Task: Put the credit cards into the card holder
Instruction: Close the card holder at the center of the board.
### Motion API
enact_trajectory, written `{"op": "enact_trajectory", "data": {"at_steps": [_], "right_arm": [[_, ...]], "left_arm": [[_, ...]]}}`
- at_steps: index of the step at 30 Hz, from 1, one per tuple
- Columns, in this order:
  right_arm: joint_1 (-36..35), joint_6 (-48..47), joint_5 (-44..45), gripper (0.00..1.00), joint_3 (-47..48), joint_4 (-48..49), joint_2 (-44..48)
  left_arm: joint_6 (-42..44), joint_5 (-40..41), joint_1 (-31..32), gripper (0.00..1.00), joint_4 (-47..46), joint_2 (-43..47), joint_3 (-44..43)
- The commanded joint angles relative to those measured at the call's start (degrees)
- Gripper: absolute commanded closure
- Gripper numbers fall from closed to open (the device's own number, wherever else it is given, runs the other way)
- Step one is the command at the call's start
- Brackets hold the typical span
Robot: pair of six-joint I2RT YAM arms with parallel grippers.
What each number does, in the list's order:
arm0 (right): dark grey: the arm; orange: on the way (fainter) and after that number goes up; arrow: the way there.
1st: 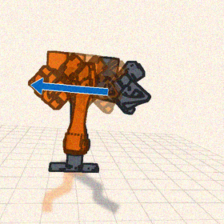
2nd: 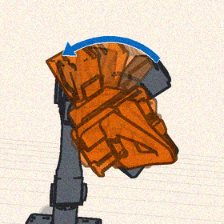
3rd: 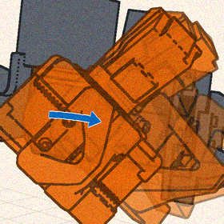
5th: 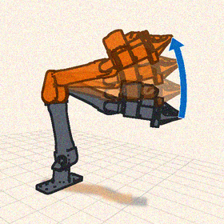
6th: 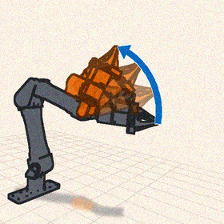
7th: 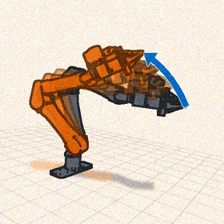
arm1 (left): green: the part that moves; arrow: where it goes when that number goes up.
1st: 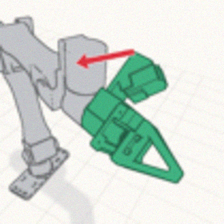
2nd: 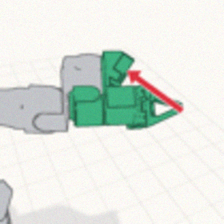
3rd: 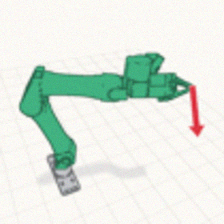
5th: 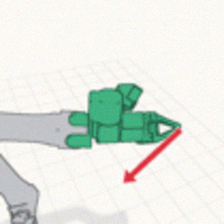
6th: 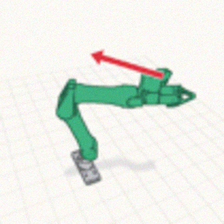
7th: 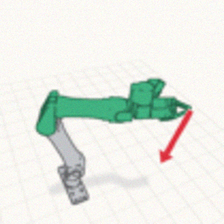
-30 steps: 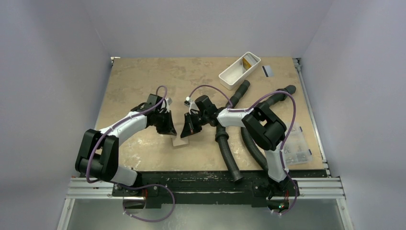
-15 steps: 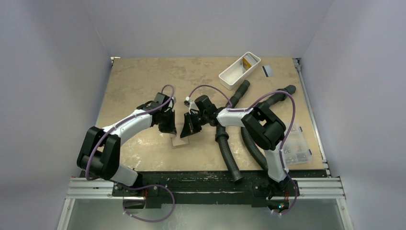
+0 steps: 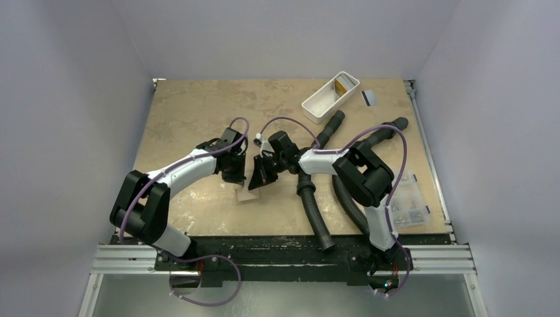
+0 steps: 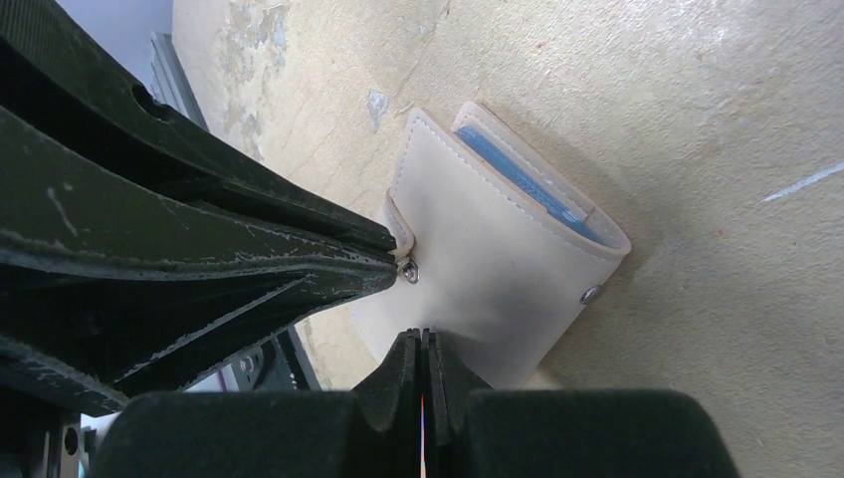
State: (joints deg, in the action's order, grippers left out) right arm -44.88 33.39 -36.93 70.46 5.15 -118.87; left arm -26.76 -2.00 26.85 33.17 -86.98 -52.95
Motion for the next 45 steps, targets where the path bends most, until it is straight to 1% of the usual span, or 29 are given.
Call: {"op": "enact_trajectory", "data": {"at_steps": [1, 4, 8, 14, 18, 23, 30, 34, 38, 41, 43, 45], "right_arm": [[-0.9, -2.7, 5.4, 1.00, 0.0, -3.2, -3.7], [-0.9, -2.7, 5.3, 1.00, 0.1, -3.3, -3.8], [-0.9, -2.9, 5.3, 1.00, 0.3, -3.6, -3.9], [-0.9, -3.0, 5.4, 1.00, 0.0, -3.6, -3.9], [-0.9, -2.9, 5.3, 1.00, 0.0, -3.5, -4.2], [-0.9, -2.8, 5.5, 1.00, -0.1, -3.5, -4.0], [-0.9, -3.1, 5.6, 1.00, 0.0, -3.9, -4.3], [-0.9, -3.0, 5.7, 1.00, -0.1, -3.8, -4.1], [-0.9, -3.0, 5.5, 1.00, 0.0, -3.8, -4.4], [-0.9, -3.2, 5.5, 1.00, -0.1, -4.1, -4.2], [-0.9, -3.3, 5.5, 1.00, -0.4, -4.2, -4.0], [-0.9, -3.4, 5.6, 1.00, -0.5, -4.2, -4.0]], "left_arm": [[1.4, 4.0, 1.6, 1.00, 1.5, -1.2, -2.2], [1.8, 3.9, 2.8, 1.00, 2.0, -1.9, -2.5], [1.2, 2.4, 3.2, 1.00, 1.2, -2.5, -1.8], [0.5, 2.3, 3.6, 1.00, 1.4, -2.7, -1.2], [-0.4, -0.7, 3.6, 1.00, 0.5, -3.3, 0.0], [-2.5, -4.7, 3.6, 1.00, -3.1, -2.7, 2.8], [-3.8, -5.3, 3.6, 1.00, -4.1, -2.6, 4.0], [-4.2, -3.4, 3.6, 1.00, -3.3, -1.7, 5.6], [-6.2, -2.7, 3.6, 1.00, -4.3, -0.3, 8.6], [-9.5, -2.1, 3.4, 1.00, -6.7, 2.4, 13.0], [-12.6, -2.1, 2.9, 1.00, -10.1, 5.6, 16.9], [-16.3, -2.3, 2.2, 1.00, -15.3, 8.4, 22.4]]}}
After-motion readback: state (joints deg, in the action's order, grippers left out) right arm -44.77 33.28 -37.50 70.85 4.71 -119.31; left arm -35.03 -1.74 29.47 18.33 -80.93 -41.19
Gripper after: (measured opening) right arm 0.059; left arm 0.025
